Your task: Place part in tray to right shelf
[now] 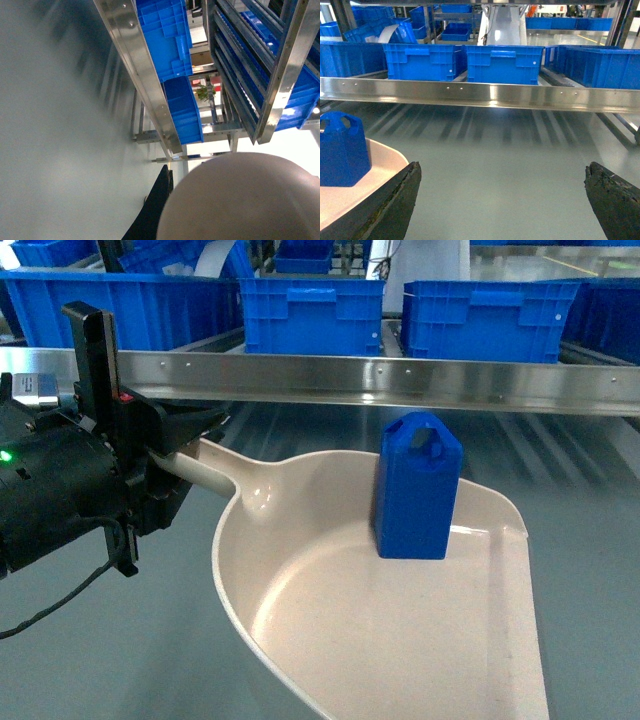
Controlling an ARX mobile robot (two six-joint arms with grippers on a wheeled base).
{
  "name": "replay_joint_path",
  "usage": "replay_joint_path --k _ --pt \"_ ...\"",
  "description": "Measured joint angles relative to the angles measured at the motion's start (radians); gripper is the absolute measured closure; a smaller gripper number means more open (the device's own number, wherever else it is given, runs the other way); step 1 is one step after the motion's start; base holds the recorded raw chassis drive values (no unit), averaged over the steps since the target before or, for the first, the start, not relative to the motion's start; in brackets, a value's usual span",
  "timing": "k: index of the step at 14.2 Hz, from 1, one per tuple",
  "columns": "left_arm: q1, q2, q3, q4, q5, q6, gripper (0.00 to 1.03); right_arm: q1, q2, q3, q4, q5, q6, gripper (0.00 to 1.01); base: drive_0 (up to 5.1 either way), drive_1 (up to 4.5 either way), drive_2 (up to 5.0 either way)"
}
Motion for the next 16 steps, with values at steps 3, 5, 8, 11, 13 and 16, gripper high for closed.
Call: replay_joint_path --k 3,5,8,11,13,16 --pt "-0.008 0.0 0.0 -0.001 0.01 -0.001 0.9 0.0 0.0 0.0 0.003 0.002 0.0 0.03 1.2 2.99 -4.2" --pt "0.0 0.0 0.0 0.002 0.0 -0.001 0.9 0.0 0.0 0.0 0.001 0.0 0.0 0.03 0.1 3.98 -3.8" --pt "-0.005 0.0 0.0 0.001 0.003 -0.001 0.9 0.0 0.0 0.0 0.003 0.001 0.0 0.03 0.1 4.06 -3.9" --pt "-0.004 0.0 0.0 0.0 0.002 -0.001 0.9 0.0 0.0 0.0 0.001 0.0 0.0 0.03 0.2 4.56 -4.1" --pt "-0.004 0.0 0.0 0.0 0.002 -0.001 0.9 0.0 0.0 0.0 0.0 0.001 0.0 0.03 0.3 4.25 -3.7" --pt "-0.003 0.0 0.0 0.0 0.001 0.0 0.9 0.0 0.0 0.0 0.0 0.0 0.0 0.03 0.1 4.15 -4.0"
